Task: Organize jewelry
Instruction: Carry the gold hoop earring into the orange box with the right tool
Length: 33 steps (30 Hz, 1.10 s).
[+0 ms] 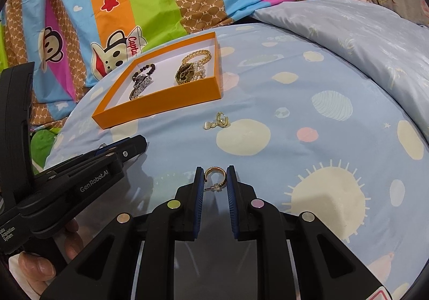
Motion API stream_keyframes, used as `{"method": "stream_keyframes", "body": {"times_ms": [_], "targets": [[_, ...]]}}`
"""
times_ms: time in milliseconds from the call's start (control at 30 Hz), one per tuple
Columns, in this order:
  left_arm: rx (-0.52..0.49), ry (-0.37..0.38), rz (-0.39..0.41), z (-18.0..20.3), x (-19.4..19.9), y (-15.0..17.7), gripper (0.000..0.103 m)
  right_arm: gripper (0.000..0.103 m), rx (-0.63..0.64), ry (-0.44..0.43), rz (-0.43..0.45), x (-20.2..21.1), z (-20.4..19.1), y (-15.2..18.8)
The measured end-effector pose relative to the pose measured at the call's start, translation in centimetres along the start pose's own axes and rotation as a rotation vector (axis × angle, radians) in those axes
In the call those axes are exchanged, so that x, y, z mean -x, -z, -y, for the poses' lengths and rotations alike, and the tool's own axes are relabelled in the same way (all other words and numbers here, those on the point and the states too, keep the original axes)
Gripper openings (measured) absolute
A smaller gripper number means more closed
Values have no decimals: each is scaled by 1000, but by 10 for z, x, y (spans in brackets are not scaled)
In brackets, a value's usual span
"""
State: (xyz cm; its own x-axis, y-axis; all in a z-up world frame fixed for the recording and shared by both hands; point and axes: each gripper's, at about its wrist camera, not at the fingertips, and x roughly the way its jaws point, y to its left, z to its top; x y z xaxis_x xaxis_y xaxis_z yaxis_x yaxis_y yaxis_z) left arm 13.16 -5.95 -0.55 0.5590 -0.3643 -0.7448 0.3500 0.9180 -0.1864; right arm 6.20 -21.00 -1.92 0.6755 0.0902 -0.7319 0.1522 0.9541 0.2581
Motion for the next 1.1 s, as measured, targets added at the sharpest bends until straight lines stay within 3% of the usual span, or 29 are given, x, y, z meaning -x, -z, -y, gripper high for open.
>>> {"method": "stream_keyframes", "body": {"times_ms": [467,800,1100], "targets": [[54,-6,42,-30,38,23,16,16,2,-7,44,8,-1,-1],[47,-50,119,-43,42,-18,16,16,50,0,92,-1,-21,-25],[63,-71,164,-47,9,-51,16,16,60,-23,187,-25,-39,-58]]}}
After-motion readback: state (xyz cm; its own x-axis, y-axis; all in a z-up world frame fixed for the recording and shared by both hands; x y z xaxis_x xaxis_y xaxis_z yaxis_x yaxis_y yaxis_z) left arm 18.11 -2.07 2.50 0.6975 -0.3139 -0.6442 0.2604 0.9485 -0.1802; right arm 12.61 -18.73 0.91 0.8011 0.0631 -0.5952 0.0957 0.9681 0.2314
